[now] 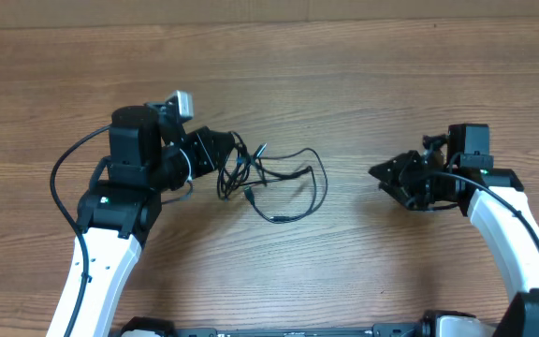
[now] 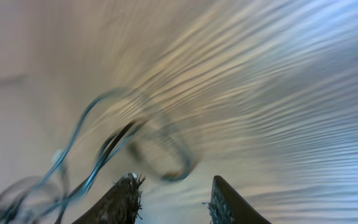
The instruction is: Untangle cables
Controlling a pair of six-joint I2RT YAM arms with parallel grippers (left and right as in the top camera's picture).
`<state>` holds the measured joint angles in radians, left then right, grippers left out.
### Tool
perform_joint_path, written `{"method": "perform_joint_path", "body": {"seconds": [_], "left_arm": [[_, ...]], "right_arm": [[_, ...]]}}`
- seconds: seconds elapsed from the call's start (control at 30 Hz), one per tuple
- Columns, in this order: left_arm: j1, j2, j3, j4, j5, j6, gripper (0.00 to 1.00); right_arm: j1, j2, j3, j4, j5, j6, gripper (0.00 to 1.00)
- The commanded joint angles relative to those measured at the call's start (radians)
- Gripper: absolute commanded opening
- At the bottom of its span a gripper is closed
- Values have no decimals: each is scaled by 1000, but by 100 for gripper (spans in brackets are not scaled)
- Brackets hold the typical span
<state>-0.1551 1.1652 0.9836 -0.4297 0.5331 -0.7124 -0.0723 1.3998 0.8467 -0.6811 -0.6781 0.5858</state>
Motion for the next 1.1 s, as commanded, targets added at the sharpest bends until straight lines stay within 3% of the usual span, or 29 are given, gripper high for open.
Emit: {"method": "perform_joint_path", "body": {"seconds": [0.0,0.13,0.17,0.23,0.3,0.43,0.47,0.63,0.8,0.9,1.07], "left_arm": [[5,-20,21,83,-2,-384,4],[4,-20,21,101,-9,-805,4],[4,-20,21,102,-17,-871,4],[4,-20,21,114,-53,-940,4],[4,-20,21,121,-71,-979,4],[3,-20,21,124,-68,-1075,5],[3,-20,21,123,-74,-1109,4],[3,-20,21,97,-189,-1323,4],[3,-20,21,49,-290,-1365,4],[3,-19,21,35,-289,-1371,4],[3,-18,21,34,-261,-1370,4]], "right_arm": [[64,-16,15,-34,-199,-49,39],[187,-16,15,-28,-199,18,43],[224,-16,15,-20,-198,67,56],[285,-16,14,9,-182,192,82],[346,-16,11,50,-118,372,95],[454,-6,10,120,75,714,100],[479,0,10,155,110,743,100],[615,3,10,328,278,351,100],[763,-6,10,357,380,88,100],[874,-2,10,404,634,-23,100],[982,33,10,511,1045,-69,100]]}}
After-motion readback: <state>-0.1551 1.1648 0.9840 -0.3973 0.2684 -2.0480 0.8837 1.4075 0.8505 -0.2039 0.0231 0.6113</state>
